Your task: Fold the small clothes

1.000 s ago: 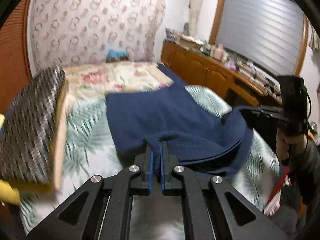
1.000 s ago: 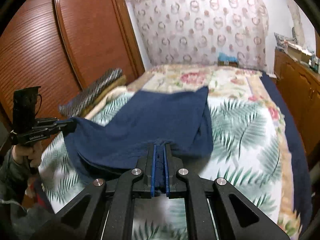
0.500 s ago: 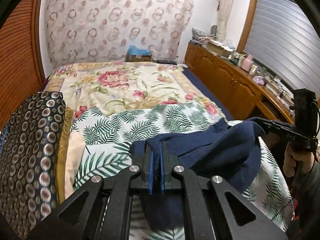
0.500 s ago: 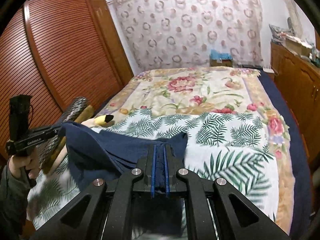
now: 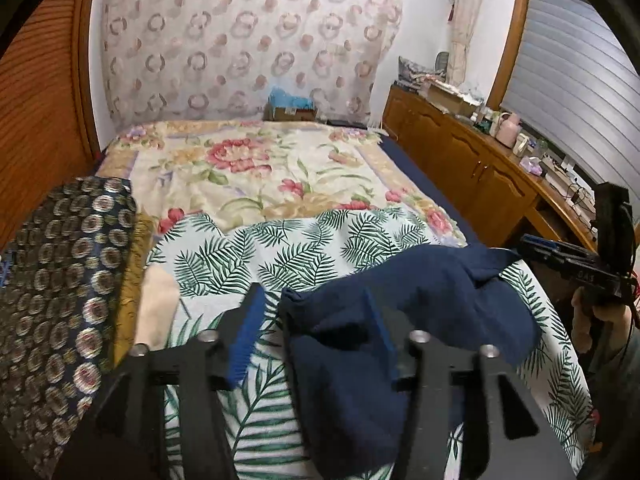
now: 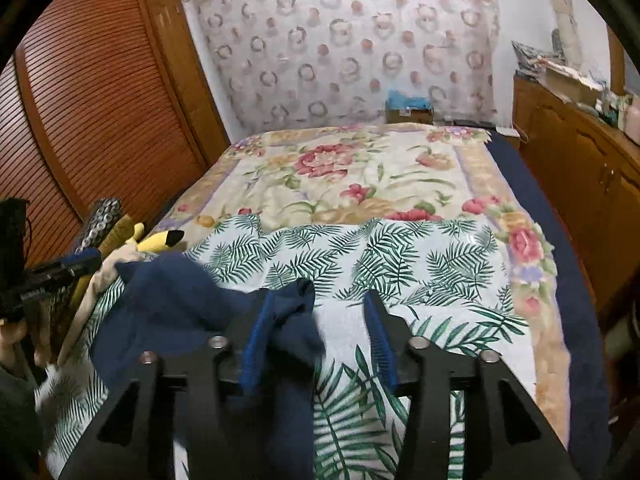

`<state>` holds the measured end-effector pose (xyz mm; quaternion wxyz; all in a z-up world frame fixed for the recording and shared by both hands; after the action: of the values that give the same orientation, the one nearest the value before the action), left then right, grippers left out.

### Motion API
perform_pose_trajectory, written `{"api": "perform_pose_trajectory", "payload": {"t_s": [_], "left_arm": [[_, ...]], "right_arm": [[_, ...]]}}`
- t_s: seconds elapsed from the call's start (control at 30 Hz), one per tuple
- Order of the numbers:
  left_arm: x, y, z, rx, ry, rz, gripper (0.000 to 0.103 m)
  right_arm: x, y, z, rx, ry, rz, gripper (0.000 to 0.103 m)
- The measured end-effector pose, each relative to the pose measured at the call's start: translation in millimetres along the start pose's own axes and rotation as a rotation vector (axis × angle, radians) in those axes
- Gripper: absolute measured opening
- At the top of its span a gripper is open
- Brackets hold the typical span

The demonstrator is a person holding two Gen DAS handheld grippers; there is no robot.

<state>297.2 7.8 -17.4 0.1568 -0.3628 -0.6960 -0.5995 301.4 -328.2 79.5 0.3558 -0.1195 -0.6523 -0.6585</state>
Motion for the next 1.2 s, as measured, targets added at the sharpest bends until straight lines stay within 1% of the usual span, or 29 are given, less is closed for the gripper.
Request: {"api": "perform_pose_trajectory", "payload": {"t_s": [0.07, 0.13, 0.23, 0.3, 0.37, 0.4, 0.43, 0.47, 0.57, 0.6, 0.63, 0.67, 0.73, 0.77, 0.8, 0.87, 0.9, 0.93, 0.97, 1.1, 1.2], "left_arm": [[9, -4, 0, -0.002, 0.0, -0.014, 0.07], [11, -10, -1, -0.005, -0.011, -0.003, 0.072], [5, -18, -3, -0.009, -0.017, 0.015, 0.072], [-4, -21, -2, -0.011, 0.0, 0.031, 0.072], [-12, -22, -2, -0.008, 0.0, 0.052, 0.072], [-17, -22, -2, -0.009, 0.002, 0.06, 0.072], [-20, -22, -2, -0.011, 0.004, 0.065, 0.072], [-24, -21, -1, -0.013, 0.007, 0.068, 0.072], [-30, -18, 1, -0.007, 0.019, 0.072, 0.072], [-32, -17, 2, -0.001, 0.023, 0.072, 0.072], [-34, -16, 3, 0.005, 0.028, 0.075, 0.072], [-37, -15, 4, 0.007, 0.032, 0.076, 0.072], [-42, -15, 6, 0.006, 0.044, 0.082, 0.072], [-44, -15, 6, 0.009, 0.044, 0.087, 0.072], [-47, -14, 7, 0.012, 0.041, 0.092, 0.072], [-52, -14, 8, 0.015, 0.042, 0.101, 0.072], [-55, -14, 8, 0.016, 0.043, 0.11, 0.072], [-57, -15, 9, 0.018, 0.038, 0.116, 0.072], [-59, -15, 10, 0.021, 0.032, 0.122, 0.072], [-66, -18, 12, 0.033, 0.016, 0.147, 0.072], [-71, -20, 13, 0.04, -0.004, 0.164, 0.072]], "right_arm": [[7, -7, 9, 0.037, 0.017, 0.001, 0.056], [4, -14, 15, 0.079, 0.043, 0.015, 0.056], [-11, -22, 24, 0.128, 0.052, 0.05, 0.056], [-22, -18, 20, 0.121, 0.037, 0.06, 0.056], [-33, -11, 16, 0.101, 0.052, 0.06, 0.056], [-38, -7, 11, 0.092, 0.057, 0.059, 0.05], [-42, -3, 8, 0.084, 0.087, 0.049, 0.021], [-44, 0, 7, 0.082, 0.124, 0.046, 0.008], [-47, 9, -1, 0.05, 0.164, 0.01, 0.007], [-49, 11, -6, 0.029, 0.101, 0.007, 0.007], [-53, 11, -11, 0.011, 0.039, 0.029, 0.007], [-56, 12, -14, -0.006, 0.001, 0.046, 0.007], [-57, 8, -13, 0.007, -0.041, 0.051, 0.008], [-58, 7, -11, 0.013, -0.059, 0.058, 0.012], [-58, 6, -9, 0.017, -0.066, 0.065, 0.018], [-55, 5, -6, 0.021, -0.093, 0.066, 0.046], [-54, 6, -5, 0.019, -0.082, 0.065, 0.054], [-51, 5, -5, 0.011, -0.062, 0.067, 0.068], [-49, 5, -5, 0.006, -0.04, 0.076, 0.076], [-44, 2, 0, 0.024, 0.011, 0.109, 0.079], [-57, -2, -5, 0.003, 0.037, 0.146, 0.079]]}}
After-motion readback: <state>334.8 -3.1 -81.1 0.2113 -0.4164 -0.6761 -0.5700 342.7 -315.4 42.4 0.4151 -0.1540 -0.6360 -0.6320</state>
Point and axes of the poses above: each gripper's, at about its wrist camera, not at the fingertips, and x roughly against the way its jaws point, z to its left, y to its top, the point moved 1 cm from there along -x, roughly the way its jaws point, and after that the axes turned 3 degrees about -y, right-handed, at the moved point
